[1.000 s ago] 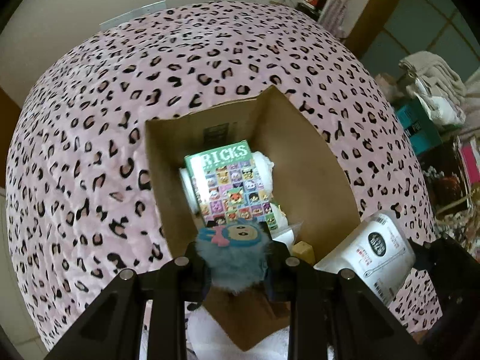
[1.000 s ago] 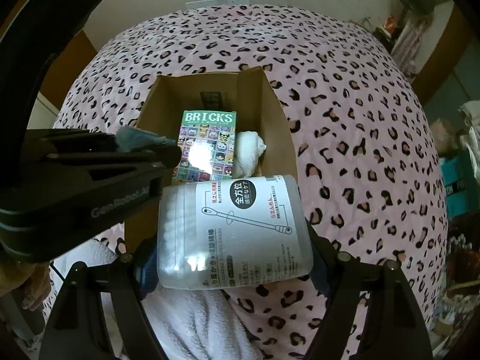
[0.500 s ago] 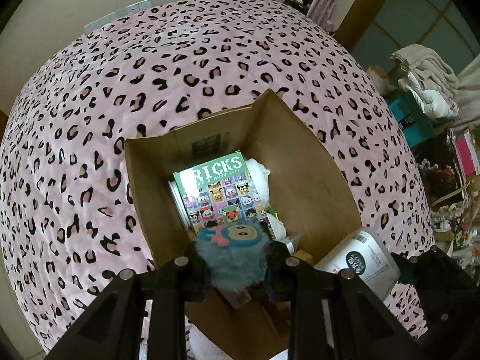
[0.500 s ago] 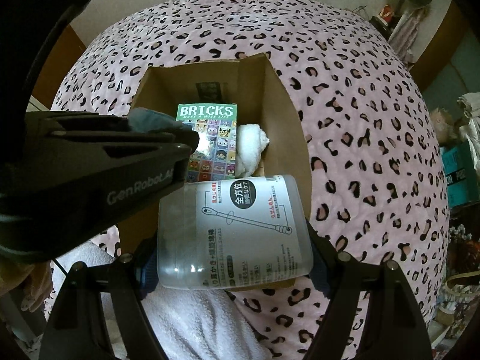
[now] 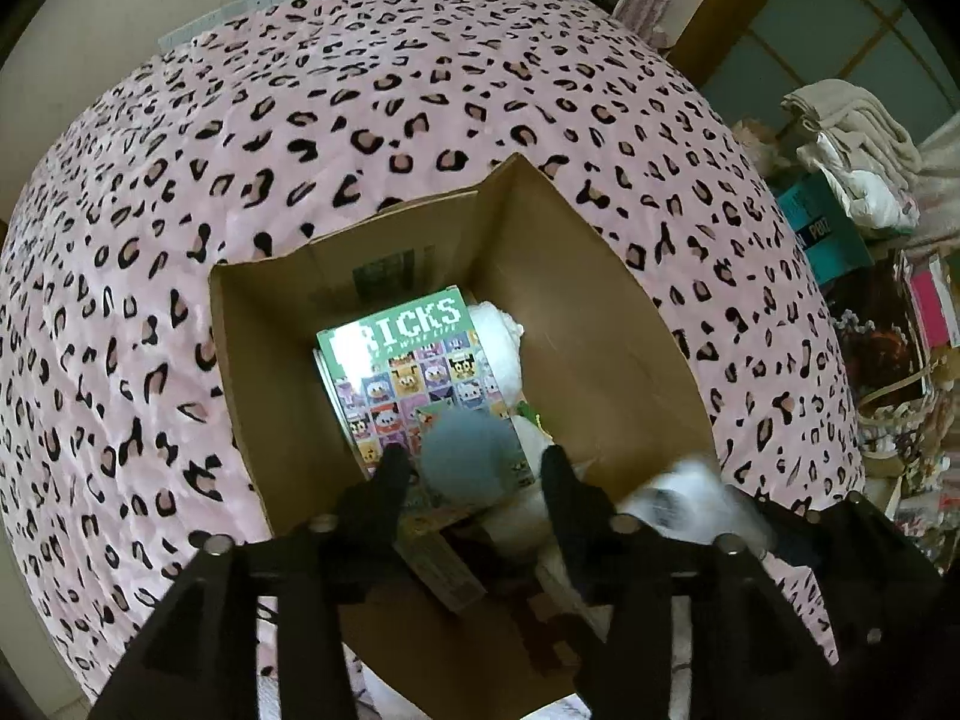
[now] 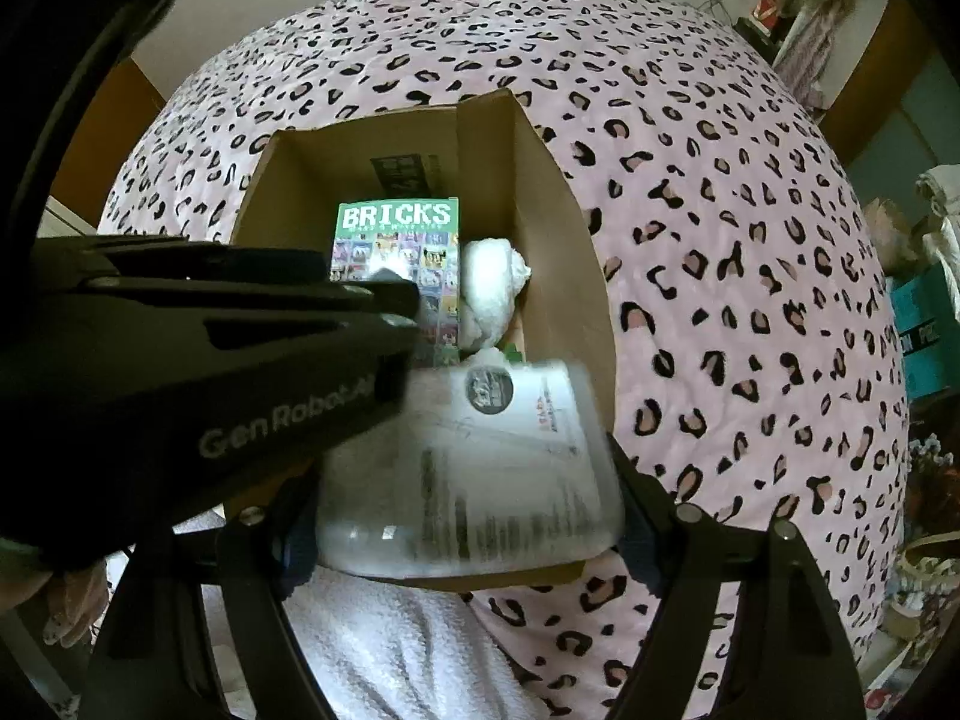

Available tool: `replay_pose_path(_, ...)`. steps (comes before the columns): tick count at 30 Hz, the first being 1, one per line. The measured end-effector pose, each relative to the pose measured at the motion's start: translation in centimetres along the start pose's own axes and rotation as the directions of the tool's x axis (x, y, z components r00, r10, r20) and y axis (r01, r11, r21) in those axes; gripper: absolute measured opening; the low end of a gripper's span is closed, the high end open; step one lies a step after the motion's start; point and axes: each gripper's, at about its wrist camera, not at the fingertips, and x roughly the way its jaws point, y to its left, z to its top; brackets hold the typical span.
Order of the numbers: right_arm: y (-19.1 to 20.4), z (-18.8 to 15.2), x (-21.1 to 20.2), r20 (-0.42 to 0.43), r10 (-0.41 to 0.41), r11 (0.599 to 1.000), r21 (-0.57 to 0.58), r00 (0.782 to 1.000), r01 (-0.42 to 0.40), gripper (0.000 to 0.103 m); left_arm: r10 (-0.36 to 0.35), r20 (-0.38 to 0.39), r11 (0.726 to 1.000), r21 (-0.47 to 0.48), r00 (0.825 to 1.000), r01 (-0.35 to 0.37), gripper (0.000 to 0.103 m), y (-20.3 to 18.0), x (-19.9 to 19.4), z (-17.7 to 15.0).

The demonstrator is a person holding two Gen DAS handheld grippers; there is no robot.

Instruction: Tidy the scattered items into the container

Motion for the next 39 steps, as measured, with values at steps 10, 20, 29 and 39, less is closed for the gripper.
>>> replay_pose_path(10,-0.7,-0.2,-1.5,0.007,-0.018,1.0,0.021,1.0,0.018,0.084,0.014,-0.012,1.0,0.019,1.0,-0.014,0.064,-1.2,-0.9,-0.4)
replay_pose_path(20,-1.6,-1.9,-3.2,-0.022,-0.069,0.997,0.018,0.997,0.069,0.09,0.076,0.017,0.997,-0.019,0.997,-0.075,0.065,-0.5,-4.2,-3.5)
replay_pose_path(29,-1.5,-2.7,-3.7,-0.026,-0.114,0.993,-0.005,0.993,0.114,0.091,0.074,0.01,0.995,-0.07,0.997,-0.073,0.065,0.3,-5.9,-7.6)
replay_pose_path(39,-1.2,-3.0,-4.0,-0.021,-0.172,0.985,-0.021,0.985,0.171,0.091,0.114,0.04,0.99,-0.09,0.993,-0.11,0.066,0.8,-7.6,-9.3)
